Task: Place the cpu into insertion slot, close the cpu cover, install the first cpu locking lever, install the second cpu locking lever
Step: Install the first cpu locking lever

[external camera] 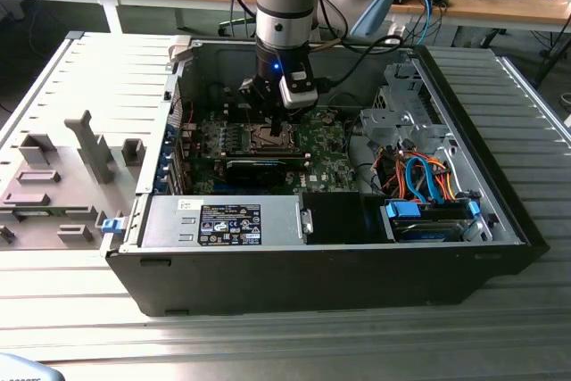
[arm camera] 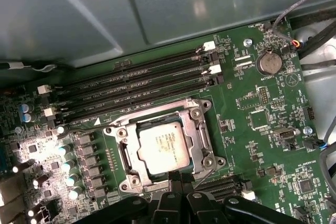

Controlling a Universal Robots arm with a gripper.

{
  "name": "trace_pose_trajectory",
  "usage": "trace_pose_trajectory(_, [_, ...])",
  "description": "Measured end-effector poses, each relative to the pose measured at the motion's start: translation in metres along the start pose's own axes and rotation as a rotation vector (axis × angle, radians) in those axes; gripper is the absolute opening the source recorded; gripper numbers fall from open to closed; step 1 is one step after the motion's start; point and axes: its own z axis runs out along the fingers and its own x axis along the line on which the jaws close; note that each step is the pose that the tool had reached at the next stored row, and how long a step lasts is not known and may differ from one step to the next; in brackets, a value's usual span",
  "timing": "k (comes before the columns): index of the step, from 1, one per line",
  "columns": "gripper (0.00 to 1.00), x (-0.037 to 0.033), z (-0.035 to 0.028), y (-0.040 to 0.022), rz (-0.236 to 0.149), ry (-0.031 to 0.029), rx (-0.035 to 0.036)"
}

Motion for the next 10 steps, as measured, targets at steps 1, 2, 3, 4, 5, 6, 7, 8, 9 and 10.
trace_pose_trajectory(1, [0.11, 0.0, 0.0, 0.0, -0.002, 0.0, 0.0])
trace_pose_trajectory(2, [0.11, 0.0, 0.0, 0.0, -0.004, -0.0001, -0.0001])
trace_pose_trajectory(3, [0.11, 0.0, 0.0001, 0.0, -0.007, -0.0002, -0.0001])
trace_pose_trajectory(4, [0.11, 0.0, 0.0001, 0.0, -0.009, -0.0002, -0.0001])
trace_pose_trajectory(5, [0.11, 0.0, 0.0001, 0.0, -0.011, -0.0003, -0.0002])
trace_pose_trajectory(6, [0.11, 0.0, 0.0001, 0.0, -0.014, -0.0003, -0.0002])
trace_pose_trajectory(7, [0.11, 0.0, 0.0001, 0.0, -0.018, -0.0005, -0.0003])
trace_pose_trajectory(8, [0.11, 0.0, 0.0001, 0.0, -0.02, -0.0005, -0.0003])
trace_pose_trajectory(9, [0.11, 0.0, 0.0001, 0.0, -0.022, -0.0005, -0.0003])
trace_pose_trajectory(10, [0.11, 0.0, 0.0002, 0.0, -0.025, -0.0006, -0.0004])
